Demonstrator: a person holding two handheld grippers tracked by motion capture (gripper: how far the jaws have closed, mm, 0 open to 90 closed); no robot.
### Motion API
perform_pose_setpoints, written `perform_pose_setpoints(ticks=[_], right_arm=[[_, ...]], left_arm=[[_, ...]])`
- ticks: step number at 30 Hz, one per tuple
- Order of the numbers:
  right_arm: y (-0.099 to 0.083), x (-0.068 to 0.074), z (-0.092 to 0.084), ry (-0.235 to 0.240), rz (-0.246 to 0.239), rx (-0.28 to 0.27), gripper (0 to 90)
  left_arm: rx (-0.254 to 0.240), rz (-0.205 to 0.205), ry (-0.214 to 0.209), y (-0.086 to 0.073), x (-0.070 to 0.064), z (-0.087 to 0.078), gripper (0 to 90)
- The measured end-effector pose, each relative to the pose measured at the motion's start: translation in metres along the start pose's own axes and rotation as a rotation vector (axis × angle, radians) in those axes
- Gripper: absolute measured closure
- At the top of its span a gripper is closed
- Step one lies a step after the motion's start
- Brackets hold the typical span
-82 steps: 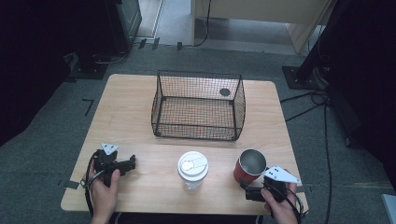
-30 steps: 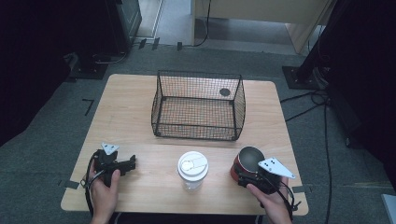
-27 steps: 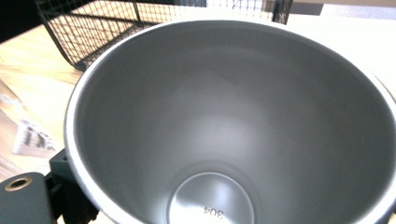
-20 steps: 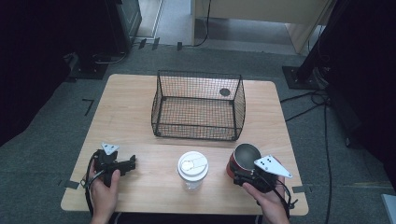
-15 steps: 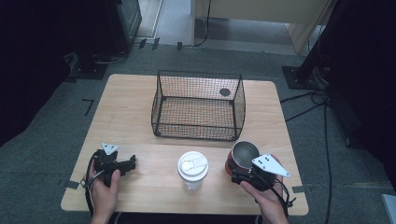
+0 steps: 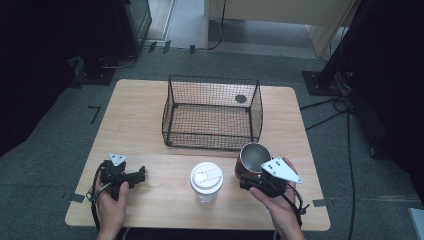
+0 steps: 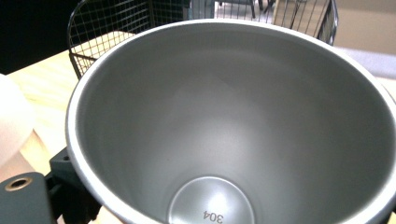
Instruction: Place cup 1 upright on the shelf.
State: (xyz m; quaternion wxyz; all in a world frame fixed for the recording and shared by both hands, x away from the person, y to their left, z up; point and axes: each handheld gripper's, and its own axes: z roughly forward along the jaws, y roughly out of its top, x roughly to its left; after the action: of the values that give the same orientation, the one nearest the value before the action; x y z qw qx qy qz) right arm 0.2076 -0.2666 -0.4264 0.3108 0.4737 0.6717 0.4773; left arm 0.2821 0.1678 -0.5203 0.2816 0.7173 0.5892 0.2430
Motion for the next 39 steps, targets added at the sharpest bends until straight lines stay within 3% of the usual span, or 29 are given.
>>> perform_pose_setpoints(ticks=[17,20,39], right_arm=[[0.021,0.01,0.014,-0.004,-0.047,-0.055,7.4],[0.024,0.011,0.018,0.001,-0.065,-0.094,7.4],[0.051,0.017,0.039,0.002,-0.064,-0.202,7.3]], left_arm=[[-0.002,-0.003,0.0,0.0,0.0,0.0,0.0],[-0.002,-0.003,0.0,0.0,0.0,0.0,0.0],[-0.003,-0.003,0.0,0.0,0.0,0.0,0.0]])
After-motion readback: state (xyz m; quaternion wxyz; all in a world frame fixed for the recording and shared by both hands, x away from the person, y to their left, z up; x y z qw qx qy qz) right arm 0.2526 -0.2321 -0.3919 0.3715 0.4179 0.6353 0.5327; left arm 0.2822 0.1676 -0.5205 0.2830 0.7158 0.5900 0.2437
